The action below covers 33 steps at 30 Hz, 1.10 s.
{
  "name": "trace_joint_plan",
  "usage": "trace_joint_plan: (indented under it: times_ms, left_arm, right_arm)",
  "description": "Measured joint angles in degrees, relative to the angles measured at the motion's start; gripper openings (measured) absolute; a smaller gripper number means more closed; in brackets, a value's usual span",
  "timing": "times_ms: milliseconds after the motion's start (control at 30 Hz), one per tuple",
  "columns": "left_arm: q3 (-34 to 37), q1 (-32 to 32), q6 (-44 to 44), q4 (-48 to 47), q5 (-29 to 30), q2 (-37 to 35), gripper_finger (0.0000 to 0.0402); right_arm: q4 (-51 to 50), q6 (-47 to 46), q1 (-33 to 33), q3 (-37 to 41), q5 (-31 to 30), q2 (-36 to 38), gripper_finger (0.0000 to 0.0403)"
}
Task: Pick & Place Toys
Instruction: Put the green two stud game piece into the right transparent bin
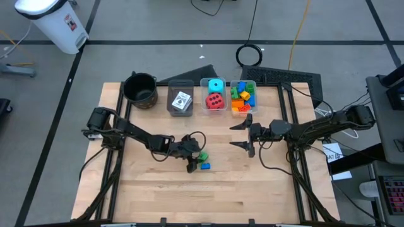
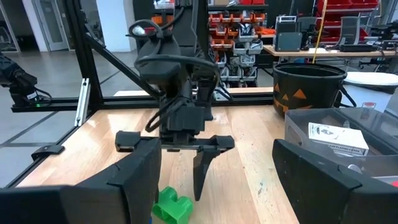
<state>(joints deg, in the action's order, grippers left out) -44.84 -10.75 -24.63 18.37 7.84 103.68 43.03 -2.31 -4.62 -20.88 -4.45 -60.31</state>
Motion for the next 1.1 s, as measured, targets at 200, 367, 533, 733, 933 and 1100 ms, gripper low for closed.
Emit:
trace_joint_plan:
  times_ms: [200,367,533,733,933,1100]
  left_arm:
    - [0.0,1.0,3.4,-3.7,1.7,-1.2,0.0285]
    - [0.2,1.0,3.6,-6.7,5.7,-4.2,0.0285]
    - [-0.6,0.5,-3.1,-12.6,8.5,-7.9,0.0285]
    - [-0.8,-1.7,-5.9,-11.8,7.2,-7.1,0.0285]
    - [-0.7,-0.7,-6.3,-11.3,4.7,-4.2,0.0285]
    - [-0.7,1.1,-6.1,-11.1,2.7,-1.5,0.0285]
  right_arm:
    - [-0.2,0.0,0.0,0.0,0.0,0.0,0.0279]
    - [-0.4,0.0,0.0,0.0,0.0,0.0,0.0279]
    - [-1.0,0.0,0.0,0.0,0.0,0.0,0.0279]
    - [-1.2,0.0,0.0,0.0,-0.1,0.0,0.0279]
    - [-0.9,0.0,0.0,0.0,-0.2,0.0,0.0279]
    - [-0.9,0.0,0.0,0.0,-0.2,0.0,0.0279]
